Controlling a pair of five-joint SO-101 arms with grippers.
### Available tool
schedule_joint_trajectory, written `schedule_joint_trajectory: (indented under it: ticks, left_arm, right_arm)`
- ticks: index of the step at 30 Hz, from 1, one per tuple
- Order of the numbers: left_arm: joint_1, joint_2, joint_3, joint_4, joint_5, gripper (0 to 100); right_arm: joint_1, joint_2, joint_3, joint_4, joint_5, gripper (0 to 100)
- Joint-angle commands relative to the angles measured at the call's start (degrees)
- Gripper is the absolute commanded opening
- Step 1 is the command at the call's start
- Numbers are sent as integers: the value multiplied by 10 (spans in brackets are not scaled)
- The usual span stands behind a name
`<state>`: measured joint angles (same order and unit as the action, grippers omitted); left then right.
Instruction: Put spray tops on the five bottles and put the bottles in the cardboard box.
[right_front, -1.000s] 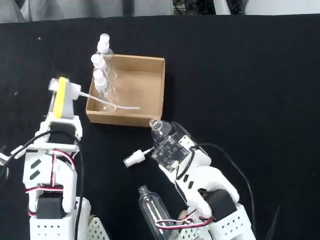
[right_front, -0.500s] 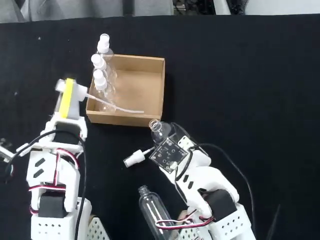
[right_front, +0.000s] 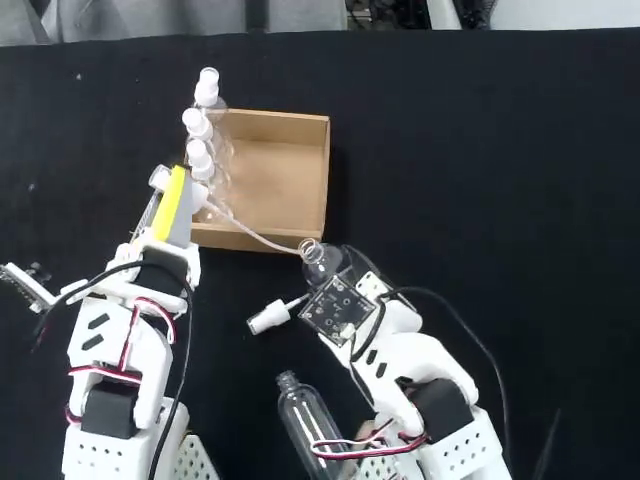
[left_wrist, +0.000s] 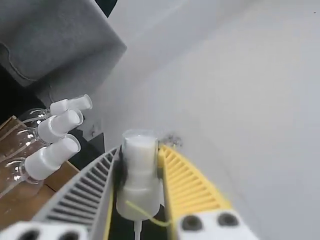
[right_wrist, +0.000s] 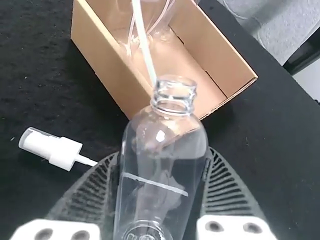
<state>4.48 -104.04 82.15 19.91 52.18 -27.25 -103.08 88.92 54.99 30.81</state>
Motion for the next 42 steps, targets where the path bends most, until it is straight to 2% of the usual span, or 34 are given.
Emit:
schedule_joint_trajectory:
  ticks: [1,7,11,16,21,26,35,42]
  left_arm:
    - [3,-4,-21,-3,-5,30]
    - [0,-4,-52,0,-5,30]
    - [-38,-4,-58,-2,-4,30]
    - [-44,-4,-61,-2,16,30]
    - [-38,-4,-62,-2,16,30]
    - [4,-4,-49,0,11,30]
    - [7,-4,-30,3,11,30]
    - [9,-4,-4,4,-17,30]
  right_arm:
    - [-8,-62,-5,2,6,109]
    - [-8,-62,-2,1,6,109]
    - [-8,-62,-2,0,6,109]
    - [-9,-62,-1,-1,6,109]
    - [-10,-62,-1,-1,6,109]
    - [-31,-62,0,3,6,109]
    - [-30,-62,0,3,6,109]
    - [-29,-62,0,3,5,109]
